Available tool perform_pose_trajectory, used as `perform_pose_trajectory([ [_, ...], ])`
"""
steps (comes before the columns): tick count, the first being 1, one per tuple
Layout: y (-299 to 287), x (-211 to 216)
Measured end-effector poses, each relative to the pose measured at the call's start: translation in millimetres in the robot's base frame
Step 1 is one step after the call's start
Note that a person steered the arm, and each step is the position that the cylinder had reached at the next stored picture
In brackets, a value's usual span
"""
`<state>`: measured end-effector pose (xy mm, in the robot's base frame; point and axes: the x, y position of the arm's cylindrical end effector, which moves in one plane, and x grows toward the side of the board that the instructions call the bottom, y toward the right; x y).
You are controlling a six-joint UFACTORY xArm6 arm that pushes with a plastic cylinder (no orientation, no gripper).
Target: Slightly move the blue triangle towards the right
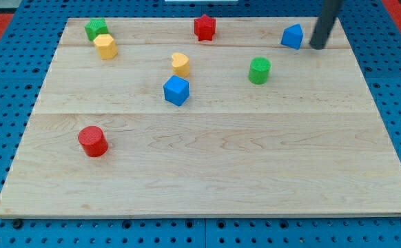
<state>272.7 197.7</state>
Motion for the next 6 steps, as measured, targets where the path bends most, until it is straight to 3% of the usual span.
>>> perform_pose_trajectory([
  [1,-34.2,-17.1],
  [2,-55.6,-0.2],
  [3,-90.5,-25.3],
  [6,-53.3,-35.9],
])
